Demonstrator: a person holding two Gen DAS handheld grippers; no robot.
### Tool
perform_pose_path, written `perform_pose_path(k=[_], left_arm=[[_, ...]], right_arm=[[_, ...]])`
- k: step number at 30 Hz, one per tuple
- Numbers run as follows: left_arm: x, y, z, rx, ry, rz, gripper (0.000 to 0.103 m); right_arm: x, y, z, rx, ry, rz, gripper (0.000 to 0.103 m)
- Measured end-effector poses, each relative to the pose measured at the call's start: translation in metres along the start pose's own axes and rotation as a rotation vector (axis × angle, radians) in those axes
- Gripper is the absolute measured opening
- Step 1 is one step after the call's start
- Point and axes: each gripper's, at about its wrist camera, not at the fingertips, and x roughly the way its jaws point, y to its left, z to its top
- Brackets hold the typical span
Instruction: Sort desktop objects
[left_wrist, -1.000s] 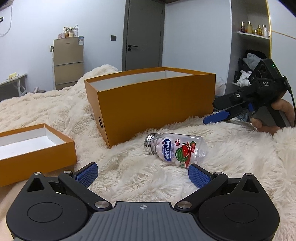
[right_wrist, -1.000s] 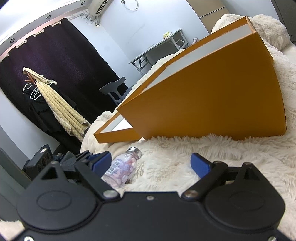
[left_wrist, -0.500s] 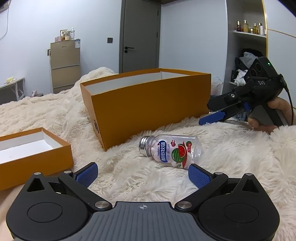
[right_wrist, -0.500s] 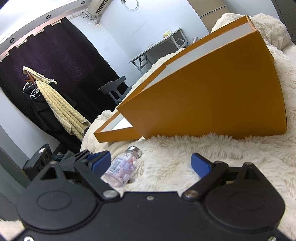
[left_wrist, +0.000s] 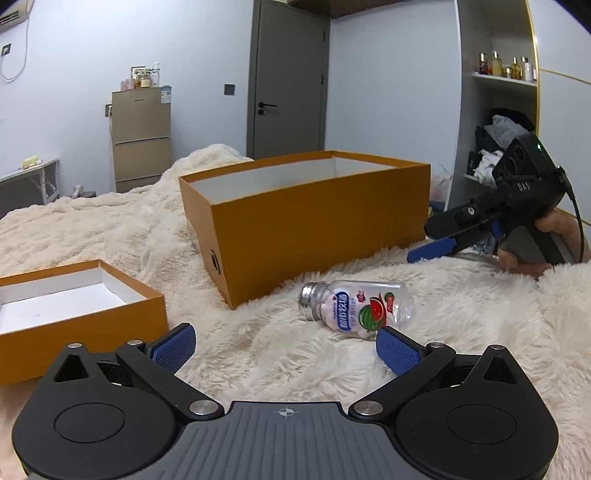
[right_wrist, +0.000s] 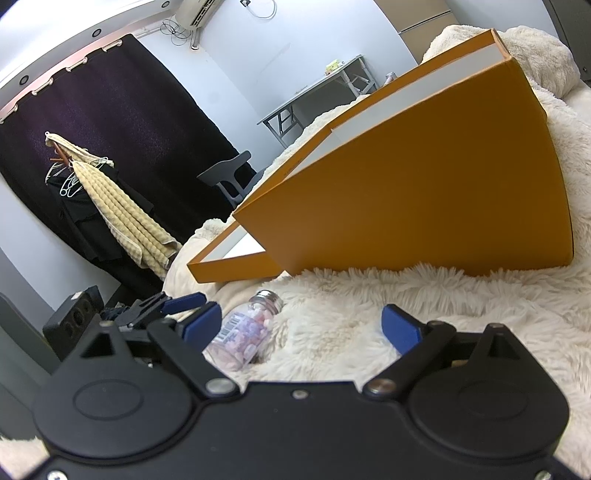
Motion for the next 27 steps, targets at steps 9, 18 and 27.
perform_pose_path(k=[9,18,27], left_arm=[[-0.003,-0.001,0.002,0.007,-0.012,-0.002,0.103],[-0.003,-0.007,0.0,0.034,-0.014,-0.012,0.103],[-0.001,-0.044,0.003,0.148,-0.022,-0.093,0.103]], right_arm=[[0.001,0.0,0.0,0.001,0.004,0.001,0.094],[0.002,0.0,-0.001,0.003,0.01,0.001,0.095],[0.002,0.0,0.0,0.009,0.017,0.003,0.095]])
